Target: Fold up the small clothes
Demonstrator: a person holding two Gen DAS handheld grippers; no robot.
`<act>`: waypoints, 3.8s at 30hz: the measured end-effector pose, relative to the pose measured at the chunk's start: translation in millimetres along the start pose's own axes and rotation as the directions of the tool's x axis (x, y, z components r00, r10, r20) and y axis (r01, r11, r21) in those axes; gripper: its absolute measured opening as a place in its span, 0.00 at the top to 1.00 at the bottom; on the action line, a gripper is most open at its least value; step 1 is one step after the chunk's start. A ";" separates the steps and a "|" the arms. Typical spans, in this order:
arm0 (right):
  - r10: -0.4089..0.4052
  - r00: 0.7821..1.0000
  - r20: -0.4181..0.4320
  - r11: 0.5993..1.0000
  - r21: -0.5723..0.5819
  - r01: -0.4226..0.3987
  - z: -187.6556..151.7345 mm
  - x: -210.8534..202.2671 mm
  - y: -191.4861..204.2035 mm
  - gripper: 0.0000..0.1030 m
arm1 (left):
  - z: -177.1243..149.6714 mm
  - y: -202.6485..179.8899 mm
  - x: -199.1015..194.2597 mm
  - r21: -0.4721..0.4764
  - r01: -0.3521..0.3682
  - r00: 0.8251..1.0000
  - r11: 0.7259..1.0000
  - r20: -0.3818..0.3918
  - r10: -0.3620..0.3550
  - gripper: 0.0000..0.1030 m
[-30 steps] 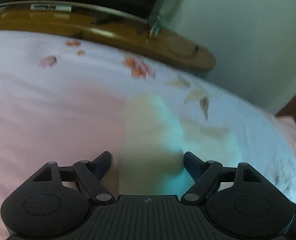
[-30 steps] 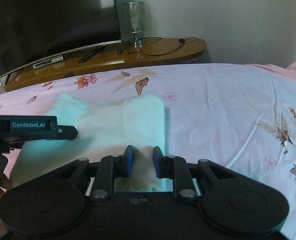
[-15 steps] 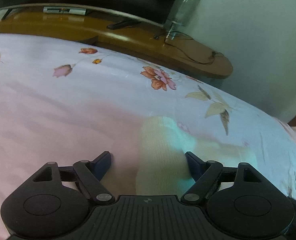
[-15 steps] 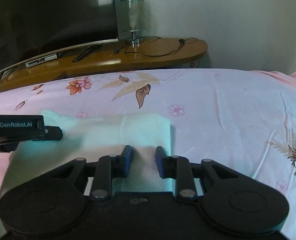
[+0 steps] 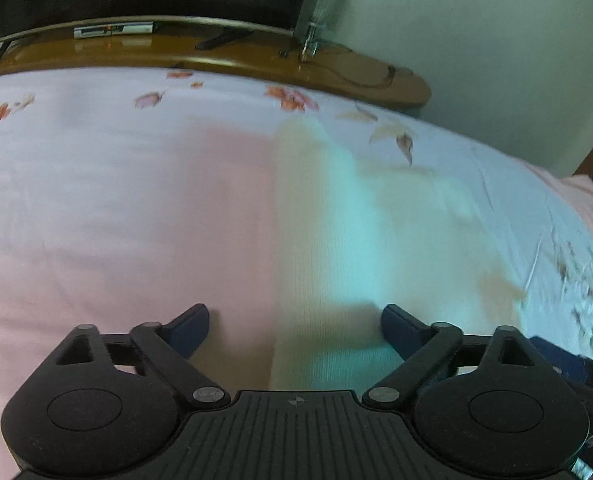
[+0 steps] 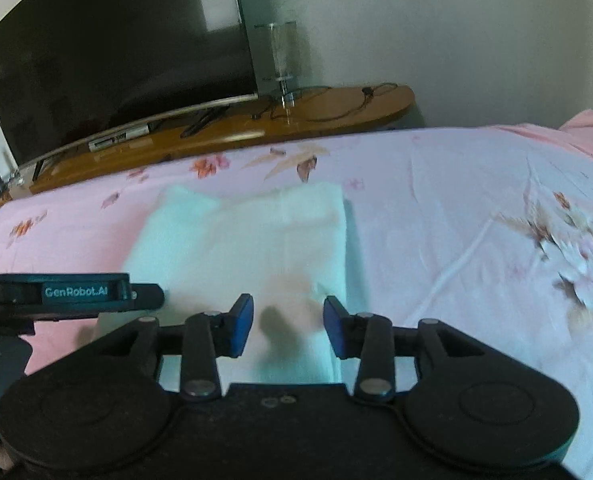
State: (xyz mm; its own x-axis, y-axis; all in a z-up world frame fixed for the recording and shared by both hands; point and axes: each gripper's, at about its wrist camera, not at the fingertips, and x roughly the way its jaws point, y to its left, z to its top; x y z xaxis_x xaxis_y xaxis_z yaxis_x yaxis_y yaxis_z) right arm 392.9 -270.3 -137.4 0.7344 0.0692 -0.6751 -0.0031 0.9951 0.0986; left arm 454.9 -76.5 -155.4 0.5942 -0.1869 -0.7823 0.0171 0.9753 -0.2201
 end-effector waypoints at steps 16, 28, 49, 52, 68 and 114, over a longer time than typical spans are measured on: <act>0.028 0.991 -0.129 0.996 0.089 -0.016 -47.8 -19.5 -16.9 0.71 | -30.4 -0.3 -18.9 0.042 -0.003 0.999 0.999 -0.038 0.004 0.10; 0.043 0.991 -0.130 0.990 0.135 -0.025 -55.0 -24.9 -26.3 0.89 | -37.2 -2.5 -23.1 0.076 0.000 0.999 0.997 -0.035 0.003 0.10; 0.199 0.978 -0.063 0.930 0.328 -0.169 16.0 17.2 -51.8 0.21 | 16.3 26.7 -2.0 -0.116 0.077 0.996 0.990 -0.030 -0.081 0.10; 0.222 0.970 -0.094 0.922 0.344 -0.178 24.0 41.0 -55.5 0.21 | 21.4 28.1 16.8 -0.139 0.099 0.992 0.985 -0.061 -0.108 0.10; 0.332 0.941 -0.060 0.897 0.328 -0.295 30.8 66.6 -52.1 0.72 | 24.7 -4.2 20.8 -0.091 0.179 0.983 0.980 -0.019 -0.181 0.60; 0.485 0.866 -0.121 0.857 0.263 -0.443 13.1 86.5 204.6 0.43 | 17.6 285.1 -65.0 -0.183 -0.074 0.993 0.980 0.073 0.089 0.32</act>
State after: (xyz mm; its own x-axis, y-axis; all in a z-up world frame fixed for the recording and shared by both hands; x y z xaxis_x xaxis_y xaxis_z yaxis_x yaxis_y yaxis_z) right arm 464.7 -61.6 -166.1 0.5528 0.5508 -0.6254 -0.1495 0.8038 0.5757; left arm 435.3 215.8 -157.0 0.6504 -0.0905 -0.7542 -0.1746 0.9485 -0.2644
